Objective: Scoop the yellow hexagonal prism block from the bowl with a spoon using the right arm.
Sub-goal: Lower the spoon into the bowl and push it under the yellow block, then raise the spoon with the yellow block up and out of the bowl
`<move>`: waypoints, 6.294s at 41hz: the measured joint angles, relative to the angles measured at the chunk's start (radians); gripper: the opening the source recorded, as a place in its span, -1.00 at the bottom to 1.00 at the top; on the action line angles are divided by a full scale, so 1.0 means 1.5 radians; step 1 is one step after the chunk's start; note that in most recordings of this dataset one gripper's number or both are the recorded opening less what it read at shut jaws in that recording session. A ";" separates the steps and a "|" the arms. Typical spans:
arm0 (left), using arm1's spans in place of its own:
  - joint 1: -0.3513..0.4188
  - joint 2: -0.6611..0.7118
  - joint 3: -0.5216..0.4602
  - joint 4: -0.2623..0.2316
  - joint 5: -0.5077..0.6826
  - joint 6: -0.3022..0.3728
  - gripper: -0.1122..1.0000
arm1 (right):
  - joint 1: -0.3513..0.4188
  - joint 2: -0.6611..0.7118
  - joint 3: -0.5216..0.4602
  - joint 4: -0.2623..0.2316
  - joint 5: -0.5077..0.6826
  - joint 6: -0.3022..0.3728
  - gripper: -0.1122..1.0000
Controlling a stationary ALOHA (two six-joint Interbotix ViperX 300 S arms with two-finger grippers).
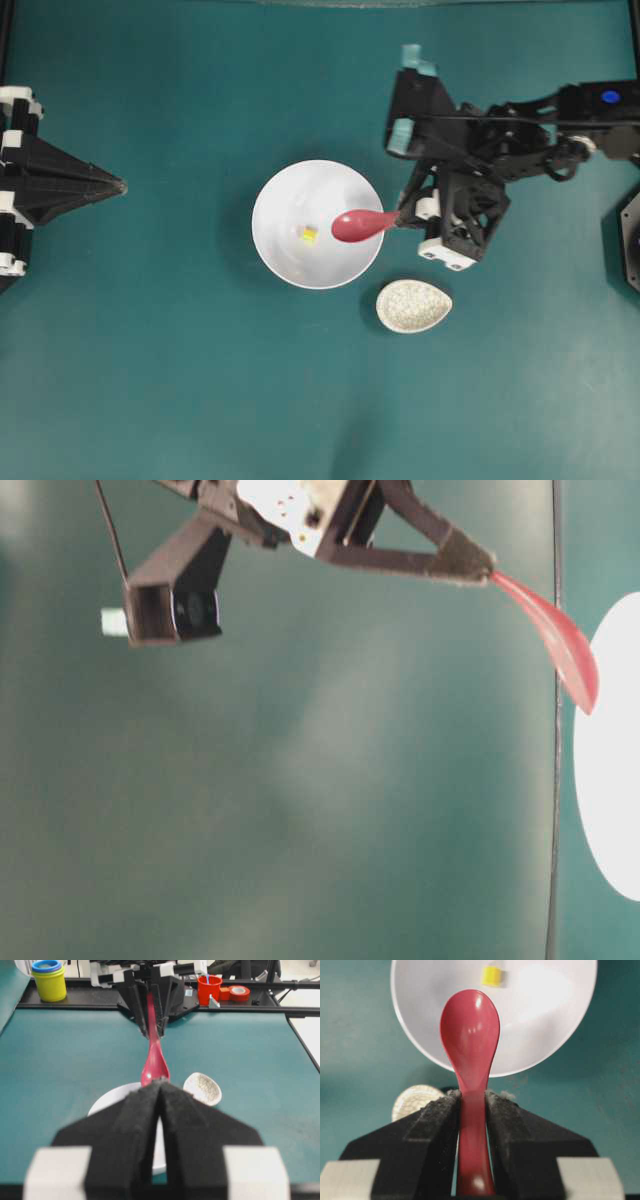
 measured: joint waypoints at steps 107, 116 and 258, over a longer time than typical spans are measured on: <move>0.001 0.000 0.000 0.000 0.018 0.010 -0.81 | 0.019 0.191 -0.102 -0.086 -0.066 0.020 -0.39; 0.001 0.000 0.000 0.000 0.018 0.010 -0.81 | 0.022 0.191 -0.102 -0.086 -0.092 0.020 -0.39; 0.000 -0.005 0.000 0.000 0.008 0.005 -0.81 | 0.022 -0.132 0.098 -0.085 -0.446 0.022 -0.39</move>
